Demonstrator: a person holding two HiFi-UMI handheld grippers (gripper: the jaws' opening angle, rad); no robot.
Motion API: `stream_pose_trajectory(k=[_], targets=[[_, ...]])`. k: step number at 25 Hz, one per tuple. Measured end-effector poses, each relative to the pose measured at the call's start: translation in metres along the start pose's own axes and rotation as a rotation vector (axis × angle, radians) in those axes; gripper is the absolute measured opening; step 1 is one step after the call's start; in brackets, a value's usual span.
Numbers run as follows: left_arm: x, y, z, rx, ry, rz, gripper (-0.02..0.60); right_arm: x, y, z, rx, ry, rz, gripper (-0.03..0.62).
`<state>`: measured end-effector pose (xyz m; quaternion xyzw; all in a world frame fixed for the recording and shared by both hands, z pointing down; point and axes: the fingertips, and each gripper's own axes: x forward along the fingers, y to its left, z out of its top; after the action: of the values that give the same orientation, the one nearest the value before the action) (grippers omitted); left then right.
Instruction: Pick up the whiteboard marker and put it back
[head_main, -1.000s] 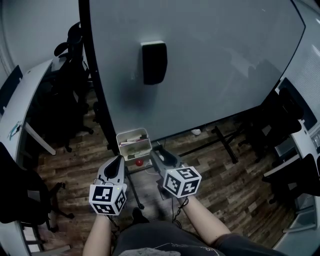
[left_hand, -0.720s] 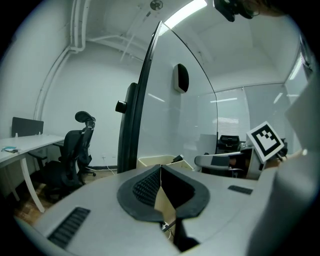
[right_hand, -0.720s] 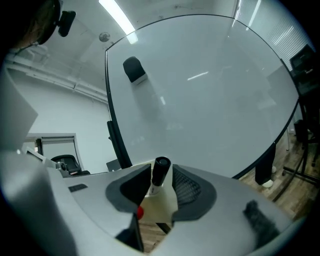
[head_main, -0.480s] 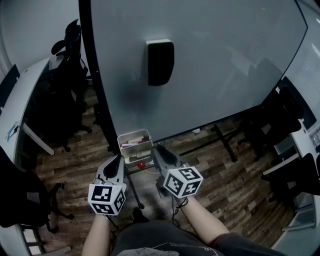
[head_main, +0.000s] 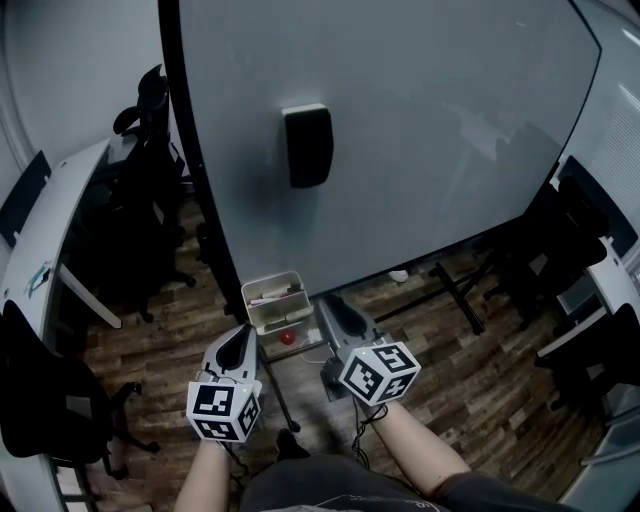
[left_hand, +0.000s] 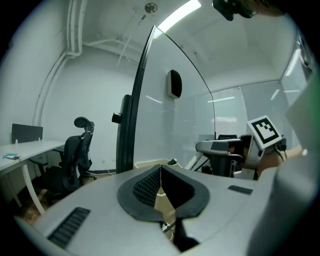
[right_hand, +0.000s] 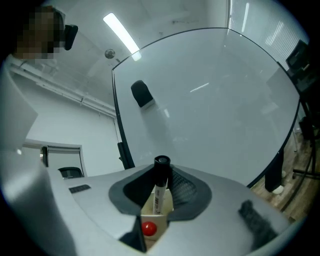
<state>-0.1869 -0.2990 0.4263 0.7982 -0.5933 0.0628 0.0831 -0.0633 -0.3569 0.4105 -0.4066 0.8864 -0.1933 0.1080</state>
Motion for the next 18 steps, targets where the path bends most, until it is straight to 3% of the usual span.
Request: stream_pose_trajectory(k=[10,14,18], targets=[[-0.038,-0.045,0.011,0.009,-0.049,0.027,0.015,-0.058,0.037,0.047,-0.111,-0.087,0.08,0.086],[-0.056,-0.071,0.01,0.01,-0.058,0.033,0.015,-0.091,0.052,0.052,-0.185,-0.088,0.112,0.086],[-0.078,-0.095,0.006,0.008,-0.061,0.052,0.015,-0.124,0.059,0.05,-0.193,-0.082,0.137,0.086]])
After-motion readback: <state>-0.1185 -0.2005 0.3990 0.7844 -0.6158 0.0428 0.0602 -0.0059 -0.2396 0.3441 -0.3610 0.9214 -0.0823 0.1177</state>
